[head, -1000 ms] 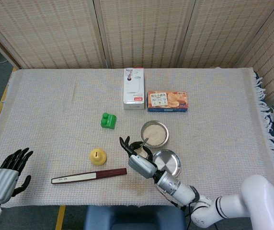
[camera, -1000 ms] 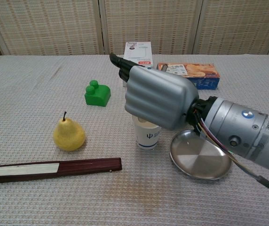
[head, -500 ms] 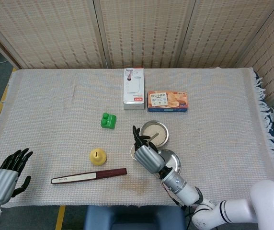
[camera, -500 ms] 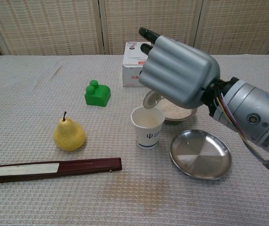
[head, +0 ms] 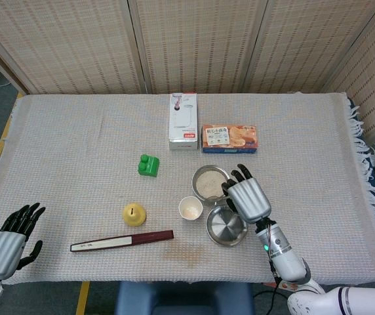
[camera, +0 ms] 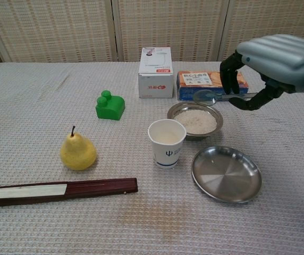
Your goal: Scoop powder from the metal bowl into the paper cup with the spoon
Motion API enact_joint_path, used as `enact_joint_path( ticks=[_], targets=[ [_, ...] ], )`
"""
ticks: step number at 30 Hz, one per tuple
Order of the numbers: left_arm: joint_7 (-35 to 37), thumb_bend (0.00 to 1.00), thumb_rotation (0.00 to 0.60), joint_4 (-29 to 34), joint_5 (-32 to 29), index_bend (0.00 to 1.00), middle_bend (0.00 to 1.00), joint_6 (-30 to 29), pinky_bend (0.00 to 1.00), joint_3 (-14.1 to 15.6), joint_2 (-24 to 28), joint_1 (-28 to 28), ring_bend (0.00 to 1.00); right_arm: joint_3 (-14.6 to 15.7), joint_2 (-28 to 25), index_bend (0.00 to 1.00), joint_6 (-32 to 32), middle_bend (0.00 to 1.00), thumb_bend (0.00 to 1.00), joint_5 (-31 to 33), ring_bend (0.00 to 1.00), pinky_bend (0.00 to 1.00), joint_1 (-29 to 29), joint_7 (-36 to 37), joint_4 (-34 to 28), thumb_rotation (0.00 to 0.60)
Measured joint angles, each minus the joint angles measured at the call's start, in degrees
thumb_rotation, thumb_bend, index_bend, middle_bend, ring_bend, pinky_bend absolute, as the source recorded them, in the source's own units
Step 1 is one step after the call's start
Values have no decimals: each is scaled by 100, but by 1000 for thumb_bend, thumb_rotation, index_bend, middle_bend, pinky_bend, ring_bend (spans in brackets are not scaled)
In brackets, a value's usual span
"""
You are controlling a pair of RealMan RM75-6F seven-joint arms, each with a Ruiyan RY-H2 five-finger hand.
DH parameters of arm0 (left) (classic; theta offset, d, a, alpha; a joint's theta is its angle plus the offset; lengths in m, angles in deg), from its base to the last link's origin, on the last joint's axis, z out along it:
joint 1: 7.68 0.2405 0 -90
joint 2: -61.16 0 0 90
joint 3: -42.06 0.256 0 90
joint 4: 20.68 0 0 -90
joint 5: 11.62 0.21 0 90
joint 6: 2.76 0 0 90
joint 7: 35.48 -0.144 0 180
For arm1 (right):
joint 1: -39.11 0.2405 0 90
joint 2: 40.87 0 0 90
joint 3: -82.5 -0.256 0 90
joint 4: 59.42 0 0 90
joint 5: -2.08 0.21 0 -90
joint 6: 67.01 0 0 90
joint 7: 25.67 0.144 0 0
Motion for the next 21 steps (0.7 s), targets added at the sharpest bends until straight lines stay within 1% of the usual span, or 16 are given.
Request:
enact_joint_path(
  ticks=[1,3,7,13,21],
  targets=[
    [-15,453,600,5,0,0,0,6,124,0,-5,-3,0,24,-156,849,-138,552,312,80,238,148,-57,162,-59,600],
    [-59,453,600,18,6,0,0,9,124,1,-16,-4,0,98,-277,849,-393,553,313,193,238,145,-95,287,-90,600],
    [-147,453,600,56,17,0,0,5,123,2,-43,-1,0,279,-286,848,-926,552,313,406,239,145,-72,317,3,600],
    [-133,453,600,32,-13,0,0,48,123,1,-48,-12,0,462,129,835,-1101,552,313,482,239,145,21,44,403,600],
    [-93,453,600,3,-24,0,0,84,124,7,-43,-24,0,588,644,771,-1088,553,312,480,239,145,67,-308,893,600]
  ],
)
